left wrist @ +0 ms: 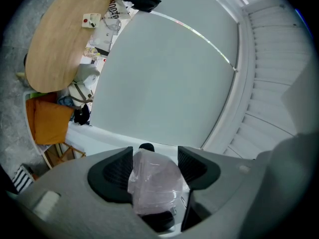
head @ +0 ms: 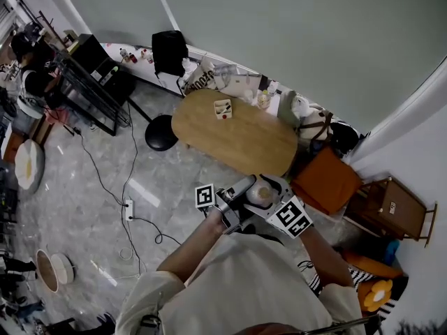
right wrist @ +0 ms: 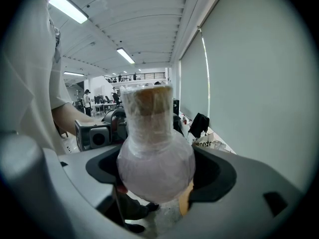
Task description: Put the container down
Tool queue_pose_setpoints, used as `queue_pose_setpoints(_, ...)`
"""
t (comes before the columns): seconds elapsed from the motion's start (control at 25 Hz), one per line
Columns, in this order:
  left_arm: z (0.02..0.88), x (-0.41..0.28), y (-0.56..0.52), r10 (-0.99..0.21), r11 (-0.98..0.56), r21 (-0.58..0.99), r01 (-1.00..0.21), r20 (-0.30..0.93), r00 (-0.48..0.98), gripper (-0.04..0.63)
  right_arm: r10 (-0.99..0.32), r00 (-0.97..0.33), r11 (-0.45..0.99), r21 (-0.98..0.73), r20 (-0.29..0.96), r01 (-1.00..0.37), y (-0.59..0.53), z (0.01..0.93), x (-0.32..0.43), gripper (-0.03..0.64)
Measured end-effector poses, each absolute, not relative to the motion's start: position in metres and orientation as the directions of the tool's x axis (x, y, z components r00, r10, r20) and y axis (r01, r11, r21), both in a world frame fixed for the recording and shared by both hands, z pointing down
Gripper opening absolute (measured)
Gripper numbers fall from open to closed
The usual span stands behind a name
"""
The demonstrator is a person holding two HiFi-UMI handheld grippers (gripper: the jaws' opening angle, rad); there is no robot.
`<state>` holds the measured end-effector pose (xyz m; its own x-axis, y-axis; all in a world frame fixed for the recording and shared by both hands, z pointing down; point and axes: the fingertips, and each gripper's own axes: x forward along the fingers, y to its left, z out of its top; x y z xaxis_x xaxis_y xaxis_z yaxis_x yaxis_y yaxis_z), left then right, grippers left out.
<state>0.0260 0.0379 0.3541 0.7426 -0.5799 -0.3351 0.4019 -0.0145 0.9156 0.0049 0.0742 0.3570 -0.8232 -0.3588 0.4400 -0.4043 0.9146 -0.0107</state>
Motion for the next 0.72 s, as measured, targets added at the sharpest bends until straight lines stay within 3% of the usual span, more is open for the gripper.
queue_pose_setpoints(0.72, 0.399, -0.021, -0.125, -0.49, 0.132, 0.901, 0.413, -0.303, 0.817, 0.275, -0.438, -0.749, 0.838, -0.076, 0.496, -0.541, -0.093, 0.4, -0.048, 0.399)
